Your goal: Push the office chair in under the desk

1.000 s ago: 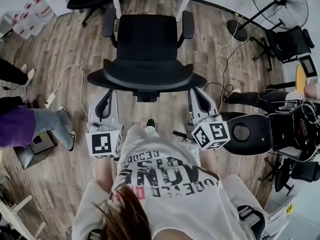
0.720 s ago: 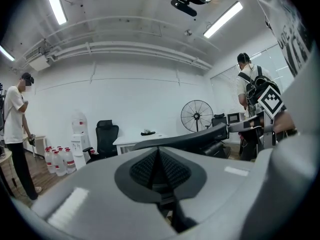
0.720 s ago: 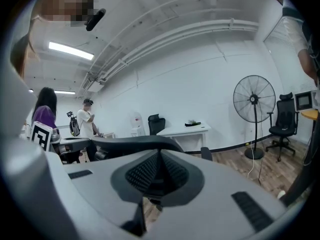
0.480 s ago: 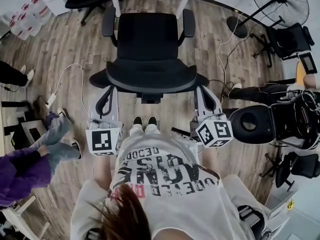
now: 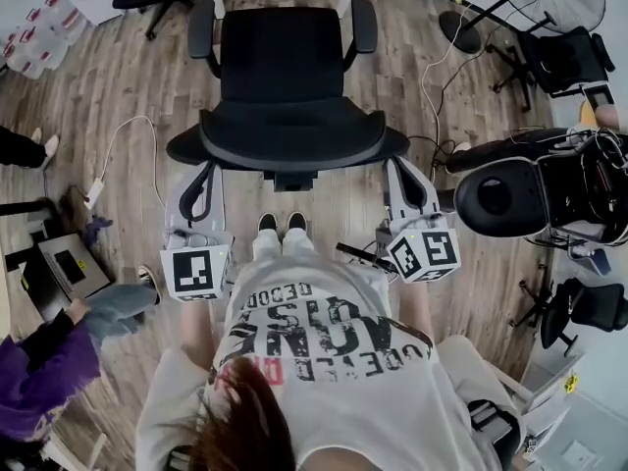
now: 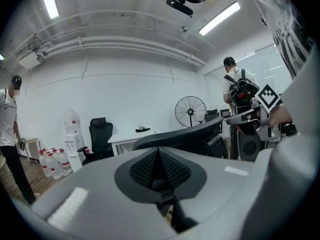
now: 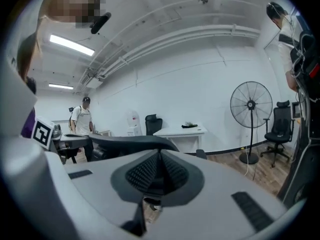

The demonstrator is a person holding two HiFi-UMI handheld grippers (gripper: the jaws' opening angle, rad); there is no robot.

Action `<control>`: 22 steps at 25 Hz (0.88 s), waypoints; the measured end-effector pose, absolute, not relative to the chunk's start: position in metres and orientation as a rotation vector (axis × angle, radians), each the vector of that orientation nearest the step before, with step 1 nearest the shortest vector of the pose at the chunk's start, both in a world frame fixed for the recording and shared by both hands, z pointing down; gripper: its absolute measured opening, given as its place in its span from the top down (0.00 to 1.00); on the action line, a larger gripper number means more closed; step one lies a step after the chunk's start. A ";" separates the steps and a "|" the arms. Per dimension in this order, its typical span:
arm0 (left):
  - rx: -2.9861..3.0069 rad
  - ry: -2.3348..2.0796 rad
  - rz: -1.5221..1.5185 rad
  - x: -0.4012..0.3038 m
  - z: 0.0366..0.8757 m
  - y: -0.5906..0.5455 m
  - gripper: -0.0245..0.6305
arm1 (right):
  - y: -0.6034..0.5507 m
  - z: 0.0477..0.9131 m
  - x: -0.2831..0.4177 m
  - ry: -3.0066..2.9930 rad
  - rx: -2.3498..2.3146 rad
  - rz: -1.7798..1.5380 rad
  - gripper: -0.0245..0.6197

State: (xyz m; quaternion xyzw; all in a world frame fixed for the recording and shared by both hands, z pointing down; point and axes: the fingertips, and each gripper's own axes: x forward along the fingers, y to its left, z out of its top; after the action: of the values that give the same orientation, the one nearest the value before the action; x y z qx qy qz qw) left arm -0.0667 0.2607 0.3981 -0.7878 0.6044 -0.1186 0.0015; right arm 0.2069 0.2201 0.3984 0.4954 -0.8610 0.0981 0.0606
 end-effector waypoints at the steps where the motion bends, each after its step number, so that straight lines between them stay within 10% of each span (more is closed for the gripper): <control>1: -2.470 1.877 -0.404 -0.066 0.400 0.260 0.94 | 0.222 0.399 0.205 -2.603 1.472 0.268 0.92; 22: -2.288 1.174 -1.369 -0.068 0.491 0.260 0.71 | 0.221 0.493 0.179 -2.132 0.735 -0.340 0.68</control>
State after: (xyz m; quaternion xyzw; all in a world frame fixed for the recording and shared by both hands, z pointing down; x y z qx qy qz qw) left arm -0.0678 0.2603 0.4908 -0.7802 0.4004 -0.4668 0.1139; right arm 0.1790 0.2210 0.4928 0.2930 -0.8494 -0.1357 0.4174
